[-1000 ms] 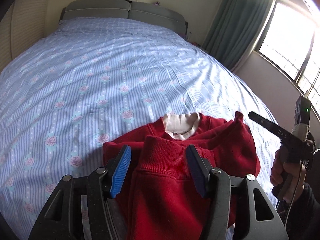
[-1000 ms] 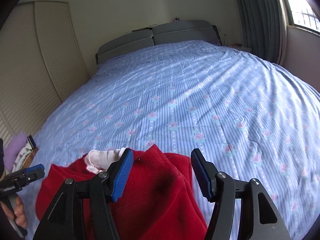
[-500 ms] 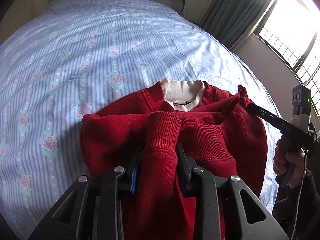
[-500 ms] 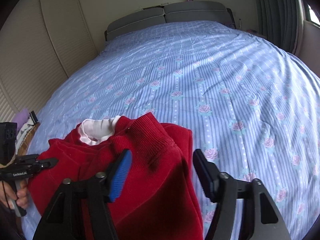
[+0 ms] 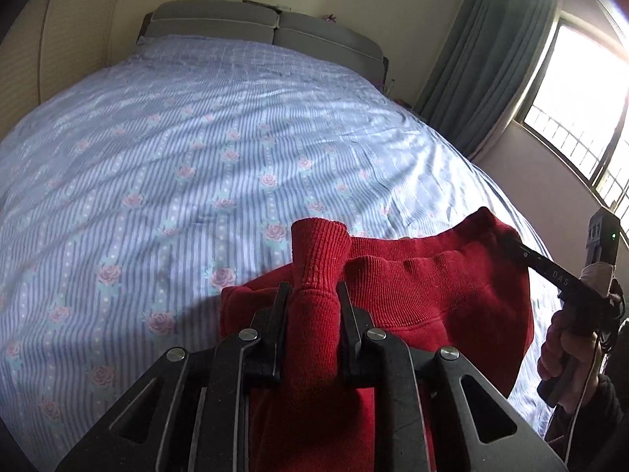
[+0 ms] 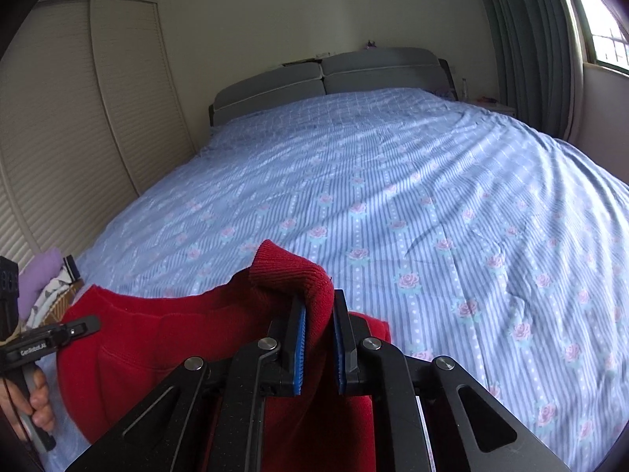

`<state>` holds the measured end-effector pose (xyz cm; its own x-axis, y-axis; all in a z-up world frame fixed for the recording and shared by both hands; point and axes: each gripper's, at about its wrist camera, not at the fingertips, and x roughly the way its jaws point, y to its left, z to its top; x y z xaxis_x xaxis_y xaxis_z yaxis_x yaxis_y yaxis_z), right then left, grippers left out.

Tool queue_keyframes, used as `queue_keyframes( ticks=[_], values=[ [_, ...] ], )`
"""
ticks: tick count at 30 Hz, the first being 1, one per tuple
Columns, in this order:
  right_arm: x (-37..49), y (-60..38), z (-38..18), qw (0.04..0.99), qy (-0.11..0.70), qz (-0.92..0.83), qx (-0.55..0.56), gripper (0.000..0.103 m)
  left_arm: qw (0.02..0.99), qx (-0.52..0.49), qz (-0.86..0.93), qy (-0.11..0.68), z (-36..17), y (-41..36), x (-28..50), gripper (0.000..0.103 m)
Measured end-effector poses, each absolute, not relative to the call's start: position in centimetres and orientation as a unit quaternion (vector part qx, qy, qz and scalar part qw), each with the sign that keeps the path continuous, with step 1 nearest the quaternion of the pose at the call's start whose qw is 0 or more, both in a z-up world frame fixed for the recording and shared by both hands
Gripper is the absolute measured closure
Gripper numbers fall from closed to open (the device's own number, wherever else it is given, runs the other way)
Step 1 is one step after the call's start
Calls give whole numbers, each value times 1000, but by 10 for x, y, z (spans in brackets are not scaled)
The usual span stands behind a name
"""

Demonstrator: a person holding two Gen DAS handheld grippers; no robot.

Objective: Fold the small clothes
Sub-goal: 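Lift the hem with both tools and fold it toward the collar, then open both tools and smooth the folded sweatshirt flat on the bed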

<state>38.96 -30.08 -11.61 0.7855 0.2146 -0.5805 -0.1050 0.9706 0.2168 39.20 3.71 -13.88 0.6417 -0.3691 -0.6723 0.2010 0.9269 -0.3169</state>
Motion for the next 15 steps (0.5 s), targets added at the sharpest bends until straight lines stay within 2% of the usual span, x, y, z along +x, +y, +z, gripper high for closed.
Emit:
queue_keyframes(
  ticks=[6, 11, 13, 14, 15],
  values=[
    [409, -295, -164, 922, 378, 42, 71, 91, 890, -104, -126, 425, -176, 28, 409, 81],
    [409, -295, -166, 923, 378, 33, 66, 90, 895, -103, -114, 419, -180, 27, 407, 77],
    [407, -294, -161, 923, 378, 34, 63, 78, 897, -105, -113, 414, -174, 27, 404, 75],
    [403, -293, -156, 926, 373, 28, 58, 72, 898, -105, -112, 412, -170, 26, 402, 70],
    [399, -293, -151, 929, 365, 19, 52, 56, 899, -104, -113, 410, -166, 26, 399, 61]
  ],
)
